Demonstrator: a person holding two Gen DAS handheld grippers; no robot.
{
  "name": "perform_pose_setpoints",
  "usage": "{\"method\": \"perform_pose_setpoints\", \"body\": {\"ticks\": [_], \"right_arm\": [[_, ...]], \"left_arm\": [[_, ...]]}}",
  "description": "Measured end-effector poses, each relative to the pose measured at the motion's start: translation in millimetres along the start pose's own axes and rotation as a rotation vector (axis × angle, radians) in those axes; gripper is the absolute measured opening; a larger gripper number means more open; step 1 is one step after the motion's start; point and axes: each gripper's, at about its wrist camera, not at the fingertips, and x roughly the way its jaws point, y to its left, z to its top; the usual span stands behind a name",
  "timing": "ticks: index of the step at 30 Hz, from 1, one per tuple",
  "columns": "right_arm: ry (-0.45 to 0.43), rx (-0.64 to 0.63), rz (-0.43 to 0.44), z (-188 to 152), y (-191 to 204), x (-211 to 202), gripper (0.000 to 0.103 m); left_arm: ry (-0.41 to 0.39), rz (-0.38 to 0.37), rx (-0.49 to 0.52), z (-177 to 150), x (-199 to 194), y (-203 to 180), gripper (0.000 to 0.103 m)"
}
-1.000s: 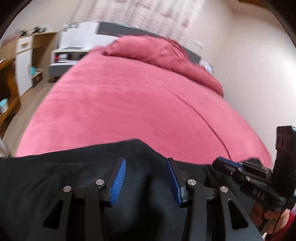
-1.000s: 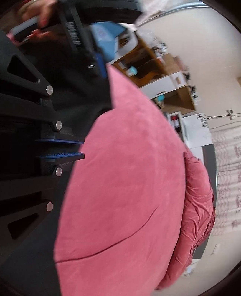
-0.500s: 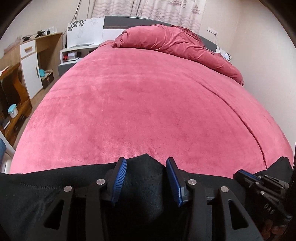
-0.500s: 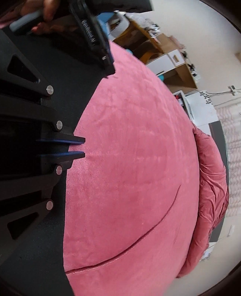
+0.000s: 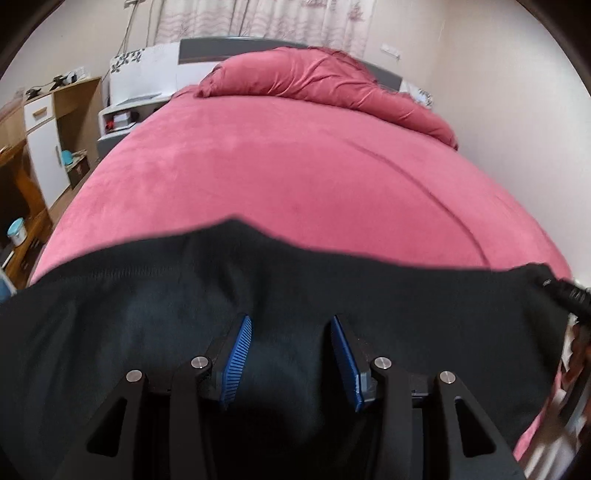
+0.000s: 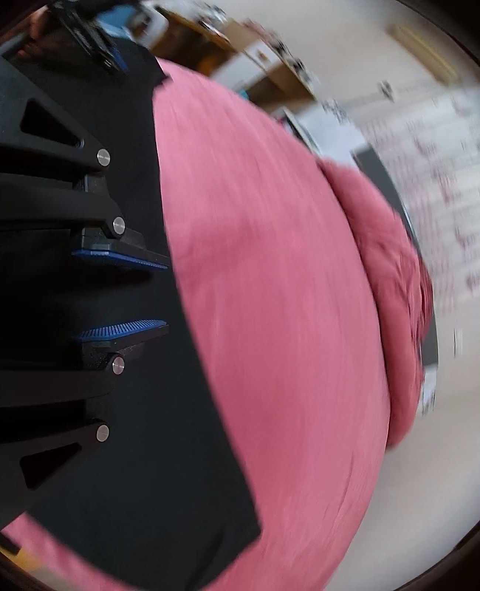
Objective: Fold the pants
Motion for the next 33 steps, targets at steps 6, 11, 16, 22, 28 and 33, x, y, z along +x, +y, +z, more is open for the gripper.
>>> {"method": "perform_pose_setpoints", "body": {"ticks": [6,11,16,22,28,33], "right_arm": [[0.004,0.186,-0.087,20,-93,-14,0.041],[0.065,0.207,-0.097,29,-120,16,0.033],[0.050,0.166,-0.134,48,-119,39,0.033],[-0.053,0.271,-0.051,40,-138,-9,0.039],[-0.116,0.384,-0.078,1,-177,-71,0.052],[-0.092,0.511,-0.031,-35,-204,-82,0.065]], "left_arm": [[-0.032,-0.032,-0.039,-11,0,8,0.046],[-0.040,-0.049,-0.059,-11,0,11,0.046],[-0.044,-0.061,-0.068,-11,0,14,0.046],[-0.052,-0.072,-0.077,-14,-2,15,0.047],[-0.060,-0.111,-0.112,-14,-2,23,0.046],[-0.063,-0.116,-0.118,-14,-2,24,0.047]]}}
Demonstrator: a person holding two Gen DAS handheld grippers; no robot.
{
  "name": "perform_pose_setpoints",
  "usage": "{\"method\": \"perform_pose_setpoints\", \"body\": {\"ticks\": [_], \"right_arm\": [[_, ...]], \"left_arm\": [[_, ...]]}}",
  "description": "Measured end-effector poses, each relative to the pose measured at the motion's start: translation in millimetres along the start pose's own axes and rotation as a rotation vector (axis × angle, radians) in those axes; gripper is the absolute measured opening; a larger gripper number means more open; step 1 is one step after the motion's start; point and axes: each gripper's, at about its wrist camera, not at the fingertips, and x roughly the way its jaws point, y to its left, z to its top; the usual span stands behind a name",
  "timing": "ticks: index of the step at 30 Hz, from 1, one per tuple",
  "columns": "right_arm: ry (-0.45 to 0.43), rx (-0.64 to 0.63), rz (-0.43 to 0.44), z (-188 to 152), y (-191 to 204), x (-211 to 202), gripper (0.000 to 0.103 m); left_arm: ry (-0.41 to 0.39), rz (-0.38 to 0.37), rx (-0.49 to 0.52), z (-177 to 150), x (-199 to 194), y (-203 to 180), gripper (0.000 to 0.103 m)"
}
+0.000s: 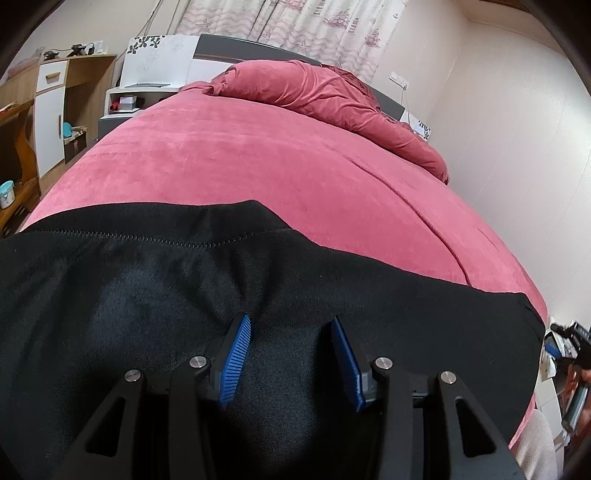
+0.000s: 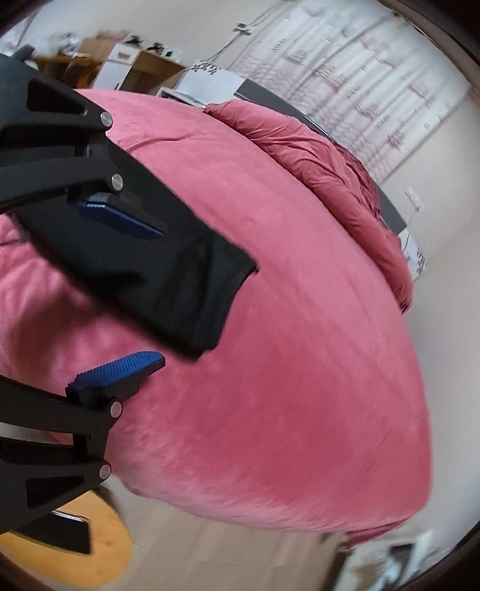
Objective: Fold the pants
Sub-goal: 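Grasp the trouser leg ends with the right tool and lift them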
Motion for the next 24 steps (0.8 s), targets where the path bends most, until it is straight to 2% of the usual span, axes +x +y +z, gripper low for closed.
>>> {"method": "perform_pose_setpoints", "body": {"ticks": [5,8,13,16,20,22,24], "right_arm": [[0.043,0.125,0.043,-5,-22,29,0.065],[0.022,0.171,0.066,-4,-24,41,0.065],[0.013,0.133,0.079,-1,-15,50,0.065],[0.013,0.113,0.076,6,-8,60,0.065],[0.005,0.129,0.095,10,-6,69,0.065],[0.000,0.149,0.093,11,-7,74,0.060],[0.005,0.161,0.078,13,-8,76,0.041]], "left_arm": [[-0.001,0.002,0.002,-1,0,0,0.047],[-0.001,0.002,0.002,-1,0,0,0.047],[0.001,0.025,0.020,-2,1,-6,0.047],[0.005,0.065,0.052,-2,3,-14,0.047],[0.007,0.090,0.073,-3,4,-19,0.047],[0.007,0.089,0.072,-3,4,-18,0.047],[0.007,0.084,0.068,-2,4,-17,0.047]]}}
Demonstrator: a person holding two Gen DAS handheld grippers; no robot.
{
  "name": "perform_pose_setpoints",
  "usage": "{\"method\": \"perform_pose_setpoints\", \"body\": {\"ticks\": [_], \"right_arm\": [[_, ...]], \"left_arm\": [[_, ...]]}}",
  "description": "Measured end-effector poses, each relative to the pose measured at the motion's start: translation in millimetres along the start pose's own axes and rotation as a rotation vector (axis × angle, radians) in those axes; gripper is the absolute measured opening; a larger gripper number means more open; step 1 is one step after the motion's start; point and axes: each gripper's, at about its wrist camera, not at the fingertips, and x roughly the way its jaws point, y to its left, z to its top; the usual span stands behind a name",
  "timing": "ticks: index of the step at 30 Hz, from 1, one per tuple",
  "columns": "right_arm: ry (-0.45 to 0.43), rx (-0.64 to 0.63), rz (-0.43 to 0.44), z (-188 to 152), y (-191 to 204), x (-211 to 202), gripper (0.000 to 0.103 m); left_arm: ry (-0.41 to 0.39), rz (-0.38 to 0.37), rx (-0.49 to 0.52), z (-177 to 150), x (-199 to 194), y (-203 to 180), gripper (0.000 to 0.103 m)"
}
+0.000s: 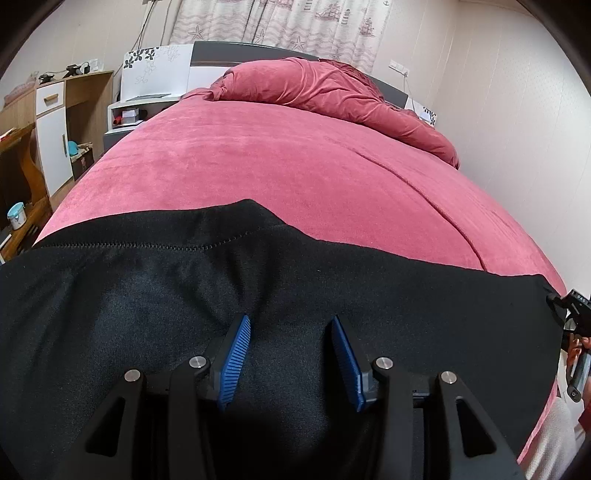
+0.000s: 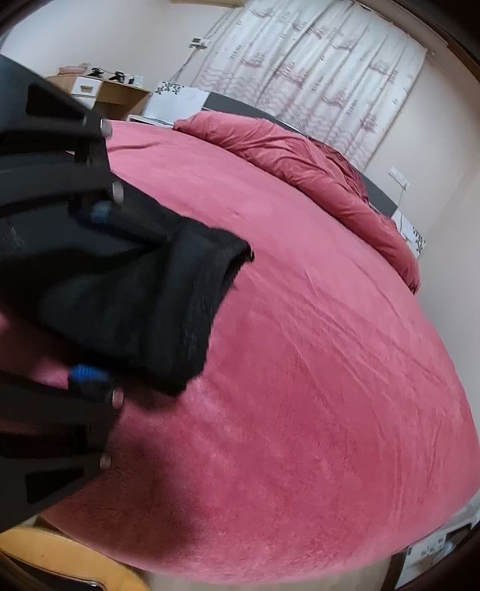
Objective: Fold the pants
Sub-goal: 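Grasp the trouser leg ends with the right tool and lift them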
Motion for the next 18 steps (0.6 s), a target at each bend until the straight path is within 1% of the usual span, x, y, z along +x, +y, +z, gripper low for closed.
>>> {"method": "perform_pose_setpoints", "body": {"ticks": [6,8,12,18], "right_arm": [[0.032,0.026,0.019,1,-4,-6,0.025],[0.031,0.027,0.028,2,0,-9,0.023],[0.023,0.031,0.038,1,12,-18,0.022],[0.007,0.028,0.015,1,36,-32,0.022]], "left_arm": [[-0.001,-0.001,-0.001,0,0,1,0.047],[-0.001,-0.002,-0.003,-1,0,2,0.047],[-0.003,-0.008,-0.007,-1,0,3,0.047],[-0.005,-0.024,-0.020,0,0,8,0.047]]}}
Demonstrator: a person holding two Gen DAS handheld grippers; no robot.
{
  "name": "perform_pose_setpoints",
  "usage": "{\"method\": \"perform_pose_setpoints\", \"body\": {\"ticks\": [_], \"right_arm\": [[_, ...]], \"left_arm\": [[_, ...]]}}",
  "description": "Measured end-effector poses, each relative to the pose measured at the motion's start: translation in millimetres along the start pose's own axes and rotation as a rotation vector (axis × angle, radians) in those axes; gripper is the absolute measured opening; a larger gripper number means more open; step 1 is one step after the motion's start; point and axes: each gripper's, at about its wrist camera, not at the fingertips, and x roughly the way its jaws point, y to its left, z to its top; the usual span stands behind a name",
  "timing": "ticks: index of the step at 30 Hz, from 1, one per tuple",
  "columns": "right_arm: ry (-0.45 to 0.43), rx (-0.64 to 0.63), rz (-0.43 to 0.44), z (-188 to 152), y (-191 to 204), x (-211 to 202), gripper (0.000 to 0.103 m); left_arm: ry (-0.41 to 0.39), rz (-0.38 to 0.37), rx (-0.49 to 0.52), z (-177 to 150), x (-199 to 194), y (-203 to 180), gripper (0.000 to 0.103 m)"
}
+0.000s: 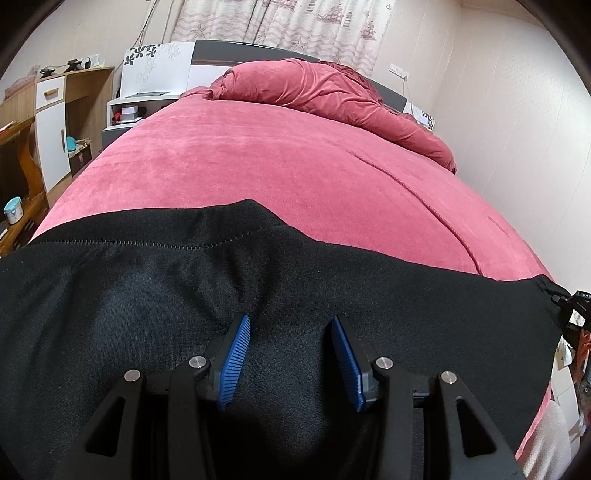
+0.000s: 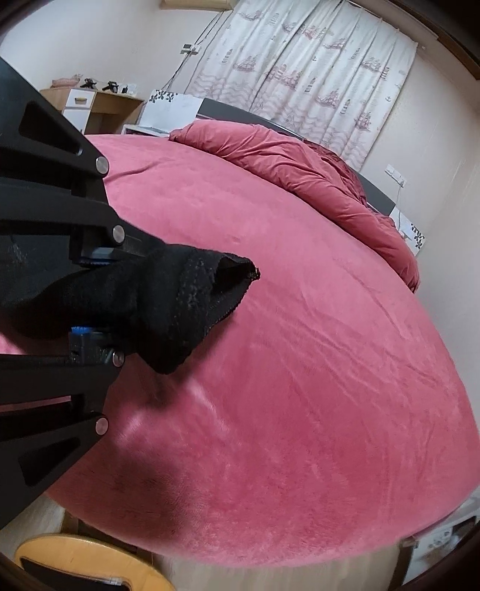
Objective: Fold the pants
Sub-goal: 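Grasp the trouser leg ends with the right tool and lift them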
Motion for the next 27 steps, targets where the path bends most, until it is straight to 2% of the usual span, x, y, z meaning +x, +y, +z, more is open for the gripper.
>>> {"method": "perform_pose_setpoints", "body": {"ticks": [9,12,15,18,23,27], "right_arm": [[-0.040,-0.156,0.032,-15,76,-35,0.021],[-0.060,-0.200,0.034,-27,100,-47,0.021],[-0.084,-0.246,0.028,-39,123,-57,0.021],[-0.109,-0.294,0.018,-56,147,-66,0.021],[-0.165,-0.399,-0.005,-88,185,-80,0.021],[-0.172,-0.499,0.036,-126,218,-86,0.021]], "left_arm": [[0.006,-0.046,-0.053,1,-4,10,0.047],[0.030,-0.024,-0.045,2,-10,8,0.047],[0.030,0.010,0.008,-1,-23,0,0.050],[0.003,0.011,0.015,-10,-39,3,0.052],[-0.009,0.045,-0.045,-25,-54,24,0.054],[-0.012,0.022,-0.094,-31,-57,36,0.054]]}}
